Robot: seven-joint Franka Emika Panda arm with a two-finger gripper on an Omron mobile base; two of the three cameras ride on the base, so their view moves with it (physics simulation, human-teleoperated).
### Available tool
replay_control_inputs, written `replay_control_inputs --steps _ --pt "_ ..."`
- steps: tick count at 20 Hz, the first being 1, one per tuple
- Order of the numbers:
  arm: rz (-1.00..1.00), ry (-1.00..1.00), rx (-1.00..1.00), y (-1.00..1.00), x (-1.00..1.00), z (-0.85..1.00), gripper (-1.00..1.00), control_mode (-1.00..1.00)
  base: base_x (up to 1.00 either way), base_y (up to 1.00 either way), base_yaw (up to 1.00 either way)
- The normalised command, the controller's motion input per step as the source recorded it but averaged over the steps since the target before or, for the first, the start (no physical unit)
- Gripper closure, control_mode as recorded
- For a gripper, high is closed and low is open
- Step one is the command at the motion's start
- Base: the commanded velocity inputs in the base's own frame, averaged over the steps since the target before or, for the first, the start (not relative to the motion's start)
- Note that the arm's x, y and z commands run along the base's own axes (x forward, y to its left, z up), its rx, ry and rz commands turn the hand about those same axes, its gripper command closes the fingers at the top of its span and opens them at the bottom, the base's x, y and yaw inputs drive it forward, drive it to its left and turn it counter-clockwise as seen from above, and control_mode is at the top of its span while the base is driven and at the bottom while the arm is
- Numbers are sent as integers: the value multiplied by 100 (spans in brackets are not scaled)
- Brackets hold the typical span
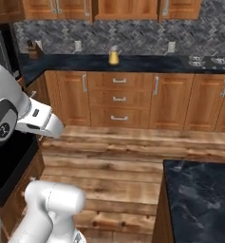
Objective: There is a tray on the dining counter. Grab the cup, mug, and pitcher and place them on the tray. The pitcher may be placed next to the tray if it cannot fit the tray.
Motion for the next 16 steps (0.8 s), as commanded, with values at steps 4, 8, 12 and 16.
replay_control_inputs --steps 4,8,12,16 --pt "0 0 0 0 0 0 -100 100 100 13 0" --pt "0 0 0 0 0 0 -100 100 100 9 0" --pt "0 0 0 0 0 0 -100 100 100 1 0" --pt "0 0 0 0 0 0 -100 100 100 0 0"
